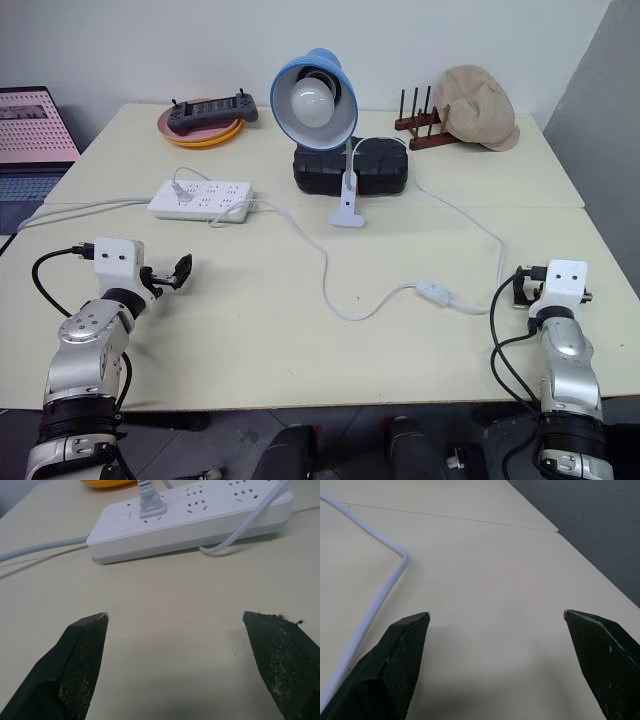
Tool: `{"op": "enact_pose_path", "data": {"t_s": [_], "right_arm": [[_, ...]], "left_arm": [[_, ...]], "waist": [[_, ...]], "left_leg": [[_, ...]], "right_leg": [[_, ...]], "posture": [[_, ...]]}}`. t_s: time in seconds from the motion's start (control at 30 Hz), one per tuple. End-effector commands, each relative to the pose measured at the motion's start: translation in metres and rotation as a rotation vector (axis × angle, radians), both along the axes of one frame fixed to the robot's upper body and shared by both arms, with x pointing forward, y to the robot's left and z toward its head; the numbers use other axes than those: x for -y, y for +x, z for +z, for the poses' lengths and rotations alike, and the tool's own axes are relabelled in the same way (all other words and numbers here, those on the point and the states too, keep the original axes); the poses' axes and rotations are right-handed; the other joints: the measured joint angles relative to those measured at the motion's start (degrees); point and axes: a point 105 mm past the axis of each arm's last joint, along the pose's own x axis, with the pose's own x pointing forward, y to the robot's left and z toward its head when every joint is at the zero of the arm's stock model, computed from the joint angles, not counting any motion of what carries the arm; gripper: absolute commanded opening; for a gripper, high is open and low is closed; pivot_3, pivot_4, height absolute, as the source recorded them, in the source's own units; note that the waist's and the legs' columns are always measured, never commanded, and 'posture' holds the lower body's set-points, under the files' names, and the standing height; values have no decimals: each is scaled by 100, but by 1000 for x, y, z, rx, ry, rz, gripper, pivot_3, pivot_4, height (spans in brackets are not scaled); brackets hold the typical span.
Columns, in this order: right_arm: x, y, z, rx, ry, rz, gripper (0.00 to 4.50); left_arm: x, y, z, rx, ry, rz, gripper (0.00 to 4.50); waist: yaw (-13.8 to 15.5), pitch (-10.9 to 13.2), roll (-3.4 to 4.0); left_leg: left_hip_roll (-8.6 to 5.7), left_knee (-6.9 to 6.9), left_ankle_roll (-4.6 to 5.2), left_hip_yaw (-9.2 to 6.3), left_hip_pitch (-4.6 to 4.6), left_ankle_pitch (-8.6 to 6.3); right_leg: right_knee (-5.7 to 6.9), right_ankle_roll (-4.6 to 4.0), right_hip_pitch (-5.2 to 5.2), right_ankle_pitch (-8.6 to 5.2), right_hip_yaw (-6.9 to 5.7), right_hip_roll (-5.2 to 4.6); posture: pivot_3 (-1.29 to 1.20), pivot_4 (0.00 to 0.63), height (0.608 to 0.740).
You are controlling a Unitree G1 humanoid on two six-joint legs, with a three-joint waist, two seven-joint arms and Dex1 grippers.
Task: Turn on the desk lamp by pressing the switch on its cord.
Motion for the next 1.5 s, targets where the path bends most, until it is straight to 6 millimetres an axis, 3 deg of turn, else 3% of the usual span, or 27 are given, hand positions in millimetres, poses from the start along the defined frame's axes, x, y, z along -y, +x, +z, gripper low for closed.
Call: {"op": "enact_pose_path", "data": {"t_s": [0.03,0.83,1.0,1.13,1.3,1.4,1.5], "right_arm": [[2,2,18,52,-37,2,4500],[-2,2,25,56,-70,52,4500],[-19,3,47,46,-76,276,4500],[-65,-11,72,-50,29,707,4500],[-103,-48,68,-336,55,1115,4500],[-110,-50,65,-408,88,1183,4500],[-115,-41,59,-427,78,1193,4500]], "left_arm": [[-6,-1,21,70,2,-1,4471],[6,1,25,67,-36,-84,4471],[40,0,44,39,-81,-334,4471],[94,-12,65,-66,-4,-700,4471],[156,-47,81,-239,58,-1149,4471],[173,-59,84,-314,92,-1301,4471],[185,-58,87,-309,144,-1373,4471]], "waist": [[-1,0,0],[-1,0,0],[-5,1,1],[-14,5,7],[-6,5,6],[-5,5,6],[-30,5,7]], "left_leg": [[0,0,0,0,0,0],[0,0,0,0,0,0],[0,1,0,0,-3,0],[0,0,0,-1,-2,0],[1,1,0,-1,-3,-1],[1,2,1,-1,-4,-1],[1,4,1,0,-4,-1]], "right_leg": [[0,0,0,0,0,0],[0,0,0,0,0,0],[0,0,0,0,0,0],[0,7,0,-5,0,1],[-6,12,4,-11,-2,0],[-10,12,2,-13,-3,1],[-8,12,1,-14,-1,1]], "posture": [[0,150,740],[0,150,740],[0,150,740],[0,150,740],[0,150,740],[0,150,740],[0,150,740]]}}
